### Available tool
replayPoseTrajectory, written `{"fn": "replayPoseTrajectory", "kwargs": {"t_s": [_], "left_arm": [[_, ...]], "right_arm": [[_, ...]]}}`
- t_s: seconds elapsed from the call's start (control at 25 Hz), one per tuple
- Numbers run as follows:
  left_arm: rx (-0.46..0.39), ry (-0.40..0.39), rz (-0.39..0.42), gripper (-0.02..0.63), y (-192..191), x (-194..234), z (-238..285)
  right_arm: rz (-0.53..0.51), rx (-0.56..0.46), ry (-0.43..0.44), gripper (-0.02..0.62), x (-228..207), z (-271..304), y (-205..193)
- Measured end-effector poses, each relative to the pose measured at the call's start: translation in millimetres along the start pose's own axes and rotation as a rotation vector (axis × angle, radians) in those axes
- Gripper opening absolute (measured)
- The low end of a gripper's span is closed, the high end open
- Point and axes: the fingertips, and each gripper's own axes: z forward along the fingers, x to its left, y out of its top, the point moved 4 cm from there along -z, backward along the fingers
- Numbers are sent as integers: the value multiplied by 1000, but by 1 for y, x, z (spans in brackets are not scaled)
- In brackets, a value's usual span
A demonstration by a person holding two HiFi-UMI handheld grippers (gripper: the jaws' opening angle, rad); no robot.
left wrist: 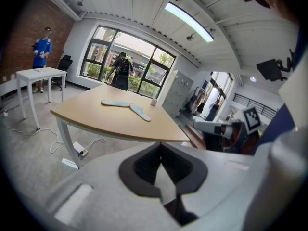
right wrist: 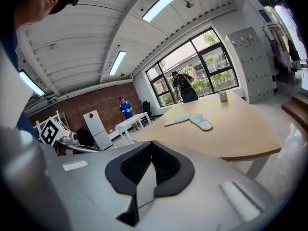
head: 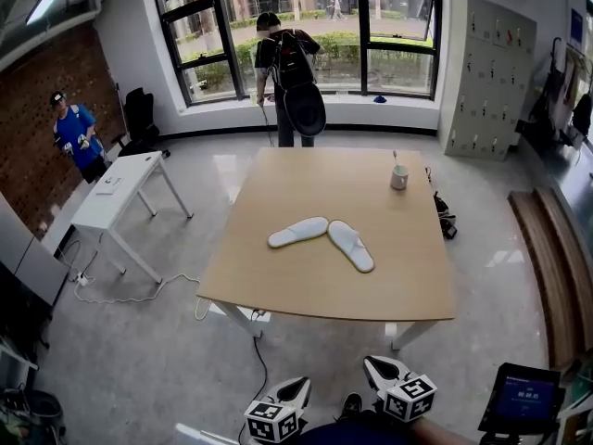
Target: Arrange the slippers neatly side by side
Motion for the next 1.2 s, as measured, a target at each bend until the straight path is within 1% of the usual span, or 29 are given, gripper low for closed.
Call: {"fn": "replayPoseTrajectory", "kwargs": {"t_s": [0.28, 0.48, 0.72, 1.0, 1.12, 1.2], "left_arm": [[-29, 23, 19, 5, 36, -7, 45], [-27, 12, 31, 5, 41, -13, 66], [-21, 20, 9, 5, 46, -5, 82], [-1, -20, 23, 5, 68, 10, 109], [4, -42, 51, 5, 84, 30, 127], [12, -58, 105, 5, 95, 45, 141]], "right_arm": [[-6, -29, 0, 11, -44, 11, 38], [2, -24, 4, 11, -67, 16, 37], [10, -3, 6, 11, -82, 29, 39], [18, -16, -47, 11, -99, 47, 57], [19, -24, -70, 11, -108, 70, 64], [20, -31, -88, 11, -115, 91, 69]]}}
